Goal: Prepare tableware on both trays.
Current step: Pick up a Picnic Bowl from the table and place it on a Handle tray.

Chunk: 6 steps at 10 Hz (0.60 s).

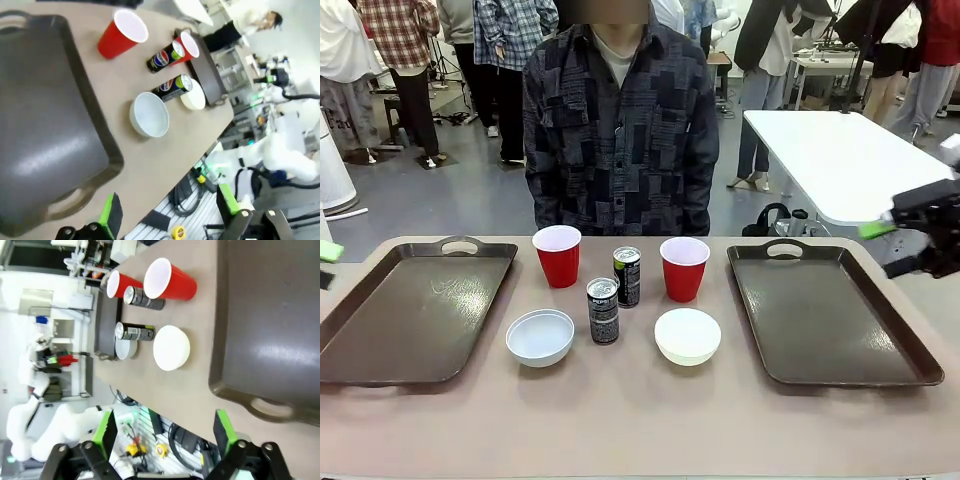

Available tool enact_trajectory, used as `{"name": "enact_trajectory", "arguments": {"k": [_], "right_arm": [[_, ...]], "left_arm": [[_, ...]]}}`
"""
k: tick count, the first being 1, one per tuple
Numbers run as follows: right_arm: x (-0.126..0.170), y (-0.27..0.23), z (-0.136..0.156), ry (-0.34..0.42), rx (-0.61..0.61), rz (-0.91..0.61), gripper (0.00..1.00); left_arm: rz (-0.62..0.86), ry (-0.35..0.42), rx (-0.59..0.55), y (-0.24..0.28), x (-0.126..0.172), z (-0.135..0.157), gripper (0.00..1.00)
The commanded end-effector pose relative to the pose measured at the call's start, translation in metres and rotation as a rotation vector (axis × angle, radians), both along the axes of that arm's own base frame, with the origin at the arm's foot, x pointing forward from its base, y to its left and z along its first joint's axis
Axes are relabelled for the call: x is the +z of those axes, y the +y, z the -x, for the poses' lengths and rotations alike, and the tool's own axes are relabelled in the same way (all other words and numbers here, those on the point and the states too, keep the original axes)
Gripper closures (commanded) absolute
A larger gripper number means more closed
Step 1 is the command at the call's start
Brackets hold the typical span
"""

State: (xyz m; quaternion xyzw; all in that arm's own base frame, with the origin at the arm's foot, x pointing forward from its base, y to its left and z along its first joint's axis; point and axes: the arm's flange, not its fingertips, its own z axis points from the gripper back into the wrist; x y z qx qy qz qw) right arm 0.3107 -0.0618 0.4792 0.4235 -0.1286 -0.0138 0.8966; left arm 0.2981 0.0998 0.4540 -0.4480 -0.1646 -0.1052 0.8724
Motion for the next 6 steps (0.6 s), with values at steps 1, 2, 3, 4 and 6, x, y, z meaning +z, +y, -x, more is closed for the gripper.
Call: {"name": "enact_trajectory", "arguments": {"k": [1,2,3,4,6], "right_arm": [[-0.101,0.013,0.123,0.001,-0.042,-0.055,0.00],[-0.107,0.001,0.134,0.019,-0.044,-0.060,0.00],[-0.111,-0.007,0.143,0.027,-0.008,-0.037,0.00],[-0.112,-0.010,0.151,0.032,0.007,-0.040,0.00],[-0.111,-0.007,0.152,0.038,0.040,-0.033,0.00]], "left_arm": [[0.079,-0.014,0.074,0.014,-0.025,0.039,0.00],[0.093,-0.013,0.097,0.035,-0.021,0.049,0.00],[0.097,-0.016,0.114,0.037,-0.019,0.053,0.00],[0.084,-0.008,0.124,0.042,-0.015,0.058,0.00],[0.047,0.002,0.138,0.041,-0.004,0.056,0.00]]}}
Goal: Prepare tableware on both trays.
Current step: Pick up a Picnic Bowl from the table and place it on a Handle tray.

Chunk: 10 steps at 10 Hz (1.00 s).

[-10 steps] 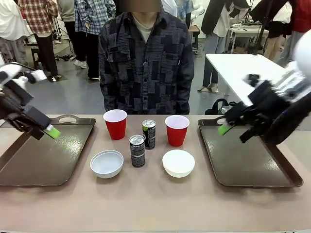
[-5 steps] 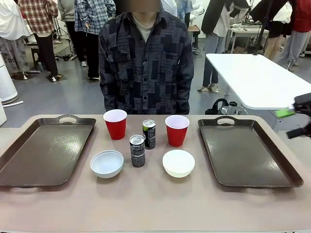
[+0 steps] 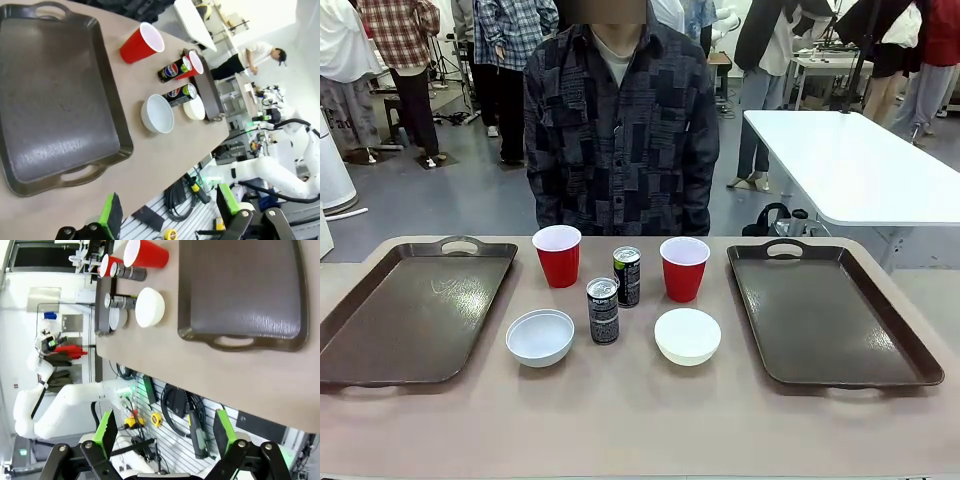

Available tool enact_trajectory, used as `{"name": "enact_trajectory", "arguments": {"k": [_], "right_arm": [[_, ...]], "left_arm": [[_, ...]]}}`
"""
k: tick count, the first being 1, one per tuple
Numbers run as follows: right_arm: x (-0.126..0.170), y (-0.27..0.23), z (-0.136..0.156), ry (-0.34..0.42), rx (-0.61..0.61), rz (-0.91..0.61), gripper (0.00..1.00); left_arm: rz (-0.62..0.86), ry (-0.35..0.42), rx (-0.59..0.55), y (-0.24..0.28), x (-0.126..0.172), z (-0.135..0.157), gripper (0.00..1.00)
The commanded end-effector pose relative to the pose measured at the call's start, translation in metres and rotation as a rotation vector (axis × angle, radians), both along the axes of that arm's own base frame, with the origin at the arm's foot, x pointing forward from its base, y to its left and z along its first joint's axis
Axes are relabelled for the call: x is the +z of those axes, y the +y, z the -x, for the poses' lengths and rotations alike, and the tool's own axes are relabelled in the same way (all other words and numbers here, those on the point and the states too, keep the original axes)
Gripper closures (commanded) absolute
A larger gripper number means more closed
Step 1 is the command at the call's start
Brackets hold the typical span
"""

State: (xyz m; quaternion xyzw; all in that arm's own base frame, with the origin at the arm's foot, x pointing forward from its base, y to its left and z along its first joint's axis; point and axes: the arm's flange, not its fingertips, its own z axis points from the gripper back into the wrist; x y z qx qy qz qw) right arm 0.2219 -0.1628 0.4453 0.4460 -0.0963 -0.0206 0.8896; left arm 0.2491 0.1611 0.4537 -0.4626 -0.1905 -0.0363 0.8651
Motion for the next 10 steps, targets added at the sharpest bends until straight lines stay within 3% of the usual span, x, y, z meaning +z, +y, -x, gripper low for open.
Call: {"name": "enact_trajectory", "arguments": {"k": [1,4,5,10], "right_arm": [[-0.077,0.096,0.064,-0.010,0.025,0.036,0.00],[-0.066,0.108,0.059,-0.031,0.039,0.086,0.00],[0.005,0.005,0.006,0.002,0.033,0.027,0.00],[0.005,0.005,0.006,0.002,0.033,0.027,0.00]], "left_arm": [[-0.046,-0.010,-0.005,-0.026,-0.001,0.009,0.00],[-0.140,-0.007,-0.056,-0.043,0.008,-0.003,0.00],[-0.073,-0.004,-0.045,-0.020,0.013,-0.007,0.00],[-0.073,-0.004,-0.045,-0.020,0.013,-0.007,0.00]]}}
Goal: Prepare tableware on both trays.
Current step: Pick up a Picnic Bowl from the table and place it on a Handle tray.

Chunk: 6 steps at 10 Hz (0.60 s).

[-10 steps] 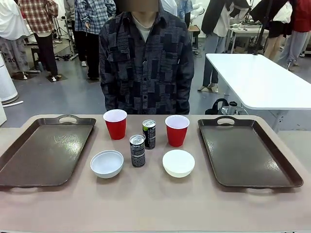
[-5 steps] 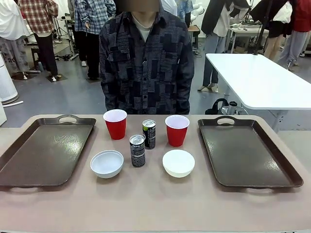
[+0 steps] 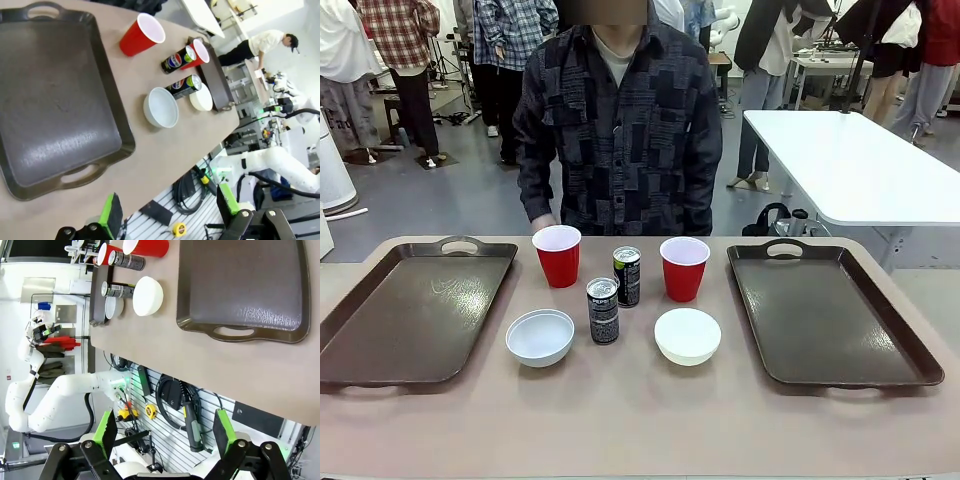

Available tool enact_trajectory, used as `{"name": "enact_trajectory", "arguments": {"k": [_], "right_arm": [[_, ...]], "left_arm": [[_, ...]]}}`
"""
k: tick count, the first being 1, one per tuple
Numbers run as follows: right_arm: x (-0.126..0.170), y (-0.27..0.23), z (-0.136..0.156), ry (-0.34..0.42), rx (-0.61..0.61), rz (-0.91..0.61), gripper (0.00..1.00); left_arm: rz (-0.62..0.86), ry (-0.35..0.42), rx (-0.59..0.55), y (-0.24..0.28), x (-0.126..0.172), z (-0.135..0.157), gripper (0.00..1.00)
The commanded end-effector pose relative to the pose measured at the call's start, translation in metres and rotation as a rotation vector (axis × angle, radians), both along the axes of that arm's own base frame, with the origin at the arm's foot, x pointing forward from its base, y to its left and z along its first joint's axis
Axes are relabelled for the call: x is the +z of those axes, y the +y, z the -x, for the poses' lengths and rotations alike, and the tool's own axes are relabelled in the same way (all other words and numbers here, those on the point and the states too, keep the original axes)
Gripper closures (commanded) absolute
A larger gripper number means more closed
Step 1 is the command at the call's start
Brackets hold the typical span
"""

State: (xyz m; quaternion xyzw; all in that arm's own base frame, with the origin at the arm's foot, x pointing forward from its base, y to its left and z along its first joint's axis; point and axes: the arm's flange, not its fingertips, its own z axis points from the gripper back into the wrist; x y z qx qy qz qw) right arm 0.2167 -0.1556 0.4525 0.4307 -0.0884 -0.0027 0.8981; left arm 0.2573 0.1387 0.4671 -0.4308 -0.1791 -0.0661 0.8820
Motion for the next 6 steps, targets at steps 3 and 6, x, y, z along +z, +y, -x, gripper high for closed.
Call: {"name": "enact_trajectory", "arguments": {"k": [3,6], "right_arm": [[-0.0026,-0.0026,0.0006,0.001,-0.004,-0.011,0.00],[0.0043,0.0031,0.0035,-0.020,0.061,0.013,0.00]], "left_arm": [[0.010,0.000,0.004,0.0022,-0.0009,0.0011,0.00],[0.010,0.000,0.004,0.0022,-0.0009,0.0011,0.00]]}}
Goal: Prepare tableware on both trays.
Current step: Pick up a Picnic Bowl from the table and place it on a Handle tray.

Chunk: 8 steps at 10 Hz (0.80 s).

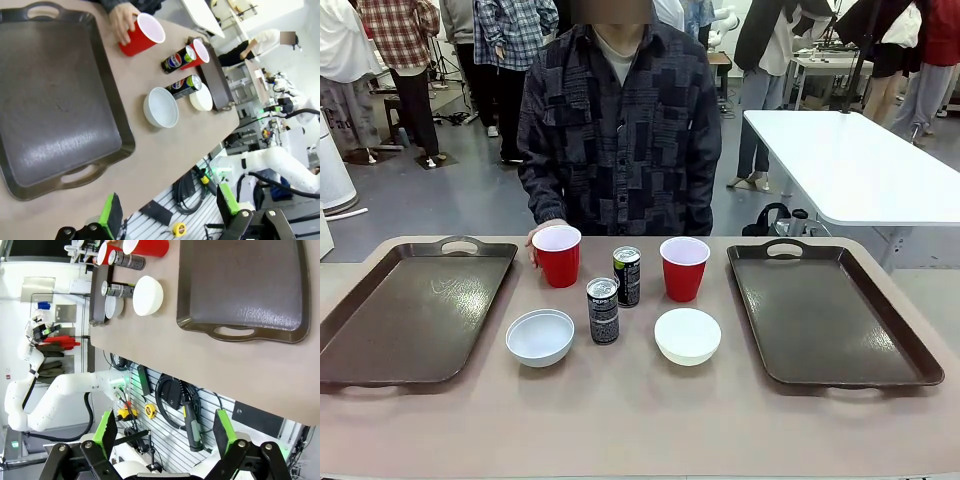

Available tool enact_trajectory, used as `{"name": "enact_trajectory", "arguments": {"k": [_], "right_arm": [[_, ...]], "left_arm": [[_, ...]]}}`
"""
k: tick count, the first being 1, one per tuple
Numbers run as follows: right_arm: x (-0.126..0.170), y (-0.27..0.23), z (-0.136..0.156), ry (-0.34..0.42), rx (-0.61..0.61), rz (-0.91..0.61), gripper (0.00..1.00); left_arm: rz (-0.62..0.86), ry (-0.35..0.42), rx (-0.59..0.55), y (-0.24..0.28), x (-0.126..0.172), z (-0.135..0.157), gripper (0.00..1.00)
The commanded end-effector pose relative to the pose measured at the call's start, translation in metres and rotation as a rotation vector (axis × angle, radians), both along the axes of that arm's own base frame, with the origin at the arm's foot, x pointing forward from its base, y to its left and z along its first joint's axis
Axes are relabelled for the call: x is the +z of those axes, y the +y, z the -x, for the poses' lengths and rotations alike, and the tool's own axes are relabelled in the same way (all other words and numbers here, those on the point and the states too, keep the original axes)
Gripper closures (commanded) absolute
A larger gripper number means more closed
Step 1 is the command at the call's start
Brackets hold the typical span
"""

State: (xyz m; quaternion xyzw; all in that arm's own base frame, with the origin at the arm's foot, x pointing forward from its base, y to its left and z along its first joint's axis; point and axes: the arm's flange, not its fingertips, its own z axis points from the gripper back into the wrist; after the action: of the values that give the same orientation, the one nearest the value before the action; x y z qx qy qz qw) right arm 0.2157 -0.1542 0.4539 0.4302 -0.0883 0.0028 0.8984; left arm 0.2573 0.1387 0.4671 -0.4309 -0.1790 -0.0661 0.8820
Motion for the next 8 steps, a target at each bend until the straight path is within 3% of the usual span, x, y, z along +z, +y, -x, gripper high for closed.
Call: {"name": "enact_trajectory", "arguments": {"k": [1,3,6,8], "right_arm": [[0.007,0.010,-0.003,0.005,0.003,0.030,0.00],[0.024,0.044,-0.016,0.042,-0.015,0.109,0.00],[0.052,0.150,-0.057,0.171,0.055,0.352,0.00],[0.047,0.221,-0.079,0.220,0.060,0.498,0.00]], "left_arm": [[0.010,0.000,0.004,0.002,-0.001,0.001,0.00],[0.010,0.000,0.004,0.002,-0.001,0.001,0.00],[0.010,0.000,0.004,0.002,-0.001,0.001,0.00],[0.010,0.000,0.004,0.002,-0.001,0.001,0.00]]}}
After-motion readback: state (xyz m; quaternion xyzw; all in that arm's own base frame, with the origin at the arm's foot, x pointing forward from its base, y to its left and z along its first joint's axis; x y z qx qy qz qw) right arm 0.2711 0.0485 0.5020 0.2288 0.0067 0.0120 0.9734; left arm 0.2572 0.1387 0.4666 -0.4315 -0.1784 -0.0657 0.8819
